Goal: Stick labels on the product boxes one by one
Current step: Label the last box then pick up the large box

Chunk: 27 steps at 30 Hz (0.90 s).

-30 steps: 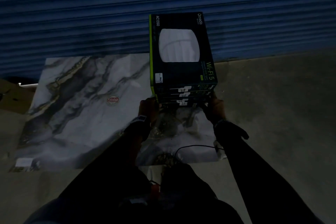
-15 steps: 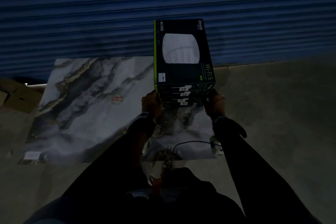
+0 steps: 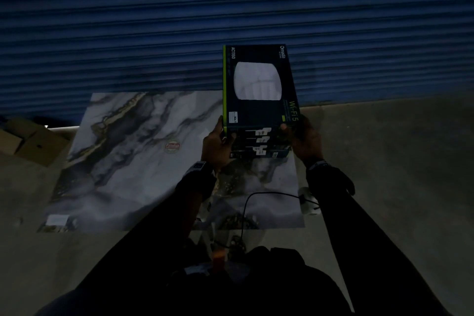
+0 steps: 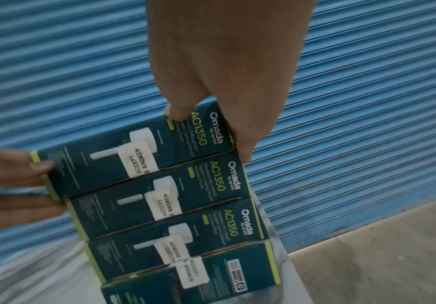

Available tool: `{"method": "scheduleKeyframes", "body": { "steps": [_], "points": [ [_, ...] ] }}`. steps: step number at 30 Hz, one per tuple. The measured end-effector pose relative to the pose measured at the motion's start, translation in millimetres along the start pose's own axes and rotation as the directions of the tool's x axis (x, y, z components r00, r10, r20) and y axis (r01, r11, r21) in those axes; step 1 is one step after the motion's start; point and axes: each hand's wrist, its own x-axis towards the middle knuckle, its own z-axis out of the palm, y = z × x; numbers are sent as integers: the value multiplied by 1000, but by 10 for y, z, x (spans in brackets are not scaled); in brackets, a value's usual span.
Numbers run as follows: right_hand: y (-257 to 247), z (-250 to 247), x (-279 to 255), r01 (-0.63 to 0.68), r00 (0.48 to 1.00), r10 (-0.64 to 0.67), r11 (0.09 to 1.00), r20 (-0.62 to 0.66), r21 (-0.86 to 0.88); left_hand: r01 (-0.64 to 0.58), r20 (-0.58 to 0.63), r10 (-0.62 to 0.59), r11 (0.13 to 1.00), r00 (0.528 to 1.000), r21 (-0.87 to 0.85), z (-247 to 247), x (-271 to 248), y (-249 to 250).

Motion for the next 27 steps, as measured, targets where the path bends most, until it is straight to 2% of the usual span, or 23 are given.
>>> {"method": "scheduleKeyframes", "body": {
  "steps": [2,4,11,17,19,22,27],
  "points": [
    [10,0,-6,7,1000,-7,999,-10,-37,-90,-3,91,993,996,69,-43,27,-7],
    [24,10,-8,-18,1000,18,1000,-10,-13,-121,41,118,988,992,98,-80,63,-27],
    [26,43,-32,-46,997,43,998,-70,-32,-1,-62,15,973,998,230,-14,154,-8],
    [14,63,-72,-8,999,4,998,-49,-62,-102,86,77,937,993,334,-105,139,38],
    [66,71,-84,11,999,-14,996,-33,-89,-103,128,59,920,990,377,-124,169,46],
    [102,65,-96,19,999,-25,983,-28,-183,-87,138,22,870,990,485,-111,235,67],
    [55,33,-78,16,999,-26,957,-33,-290,-77,137,3,837,991,541,-96,243,108]
  ]
}}
